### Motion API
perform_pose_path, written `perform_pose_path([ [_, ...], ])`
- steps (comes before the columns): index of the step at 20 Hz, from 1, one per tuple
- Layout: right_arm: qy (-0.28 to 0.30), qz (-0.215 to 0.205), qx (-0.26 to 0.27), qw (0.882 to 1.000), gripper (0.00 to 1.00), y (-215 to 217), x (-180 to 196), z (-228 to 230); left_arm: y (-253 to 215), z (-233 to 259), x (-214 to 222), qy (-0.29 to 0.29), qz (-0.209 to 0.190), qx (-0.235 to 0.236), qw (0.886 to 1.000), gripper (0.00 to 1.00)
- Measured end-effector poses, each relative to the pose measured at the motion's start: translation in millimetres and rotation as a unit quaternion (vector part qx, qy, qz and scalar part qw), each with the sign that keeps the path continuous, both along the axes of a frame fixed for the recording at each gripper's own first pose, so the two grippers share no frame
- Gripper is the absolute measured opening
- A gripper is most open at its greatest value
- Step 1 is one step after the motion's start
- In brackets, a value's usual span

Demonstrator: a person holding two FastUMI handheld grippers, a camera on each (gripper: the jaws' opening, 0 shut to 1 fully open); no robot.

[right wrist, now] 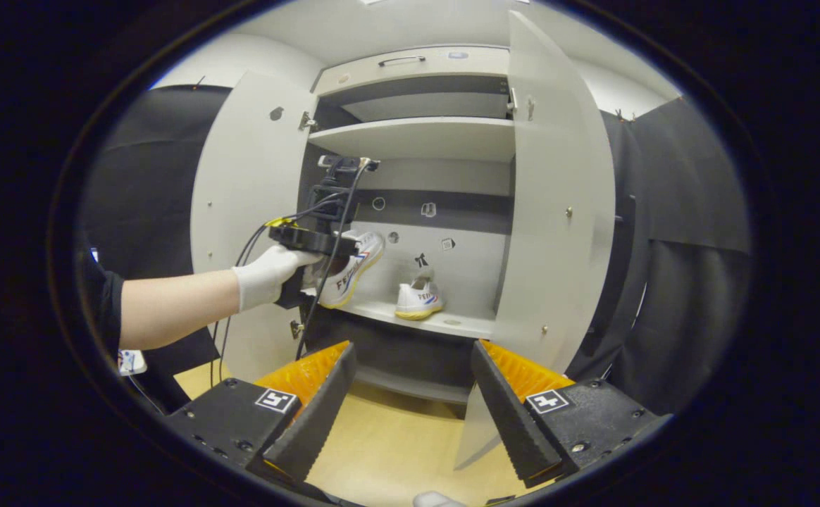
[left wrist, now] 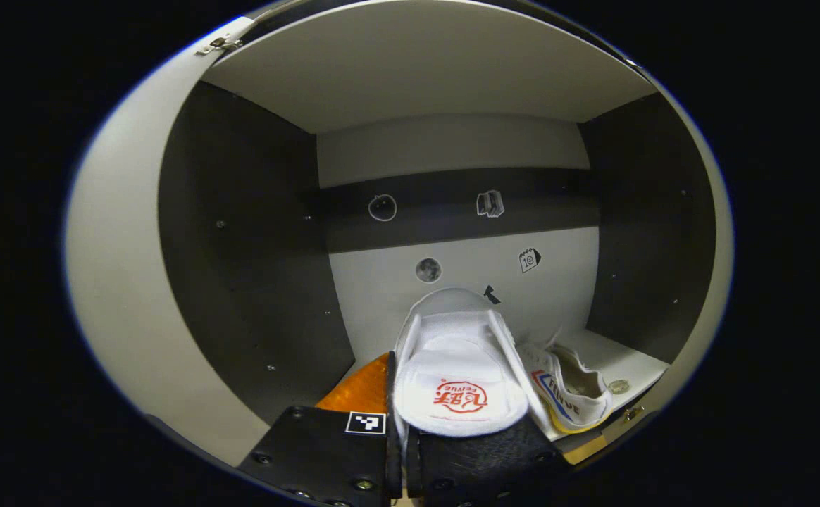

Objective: Grab one shoe with the right hand and put it into the shoe cabinet, grab the other shoe with the left hand and put it into the shoe cabinet; then close the right door with the right hand and the left door with the left hand.

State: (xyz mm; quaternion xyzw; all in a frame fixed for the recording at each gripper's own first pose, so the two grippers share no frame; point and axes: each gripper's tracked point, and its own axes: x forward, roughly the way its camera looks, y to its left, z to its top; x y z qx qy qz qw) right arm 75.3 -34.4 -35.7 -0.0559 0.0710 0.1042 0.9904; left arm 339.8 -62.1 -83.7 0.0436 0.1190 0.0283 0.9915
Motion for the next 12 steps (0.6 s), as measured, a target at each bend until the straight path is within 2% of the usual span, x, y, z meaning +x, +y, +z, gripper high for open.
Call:
perform_pose_path([
  [5, 0.016, 0.001, -0.002, 1.000, 1.00, 0.4, 2.7, -9.1, -6.6, -53.2, 40.7, 0.064, -0.001, 0.012, 0.998, 0.12],
  [11, 0.032, 0.001, 0.007, 0.999, 1.00, -1.5, 9.3, -15.7, -3.8, -91.5, 49.2, 0.151, -0.006, 0.019, 0.988, 0.13],
  [12, 0.034, 0.002, 0.008, 0.999, 1.00, -0.6, 10.1, -15.6, -5.6, -99.2, 46.6, 0.167, -0.009, 0.015, 0.986, 0.17],
])
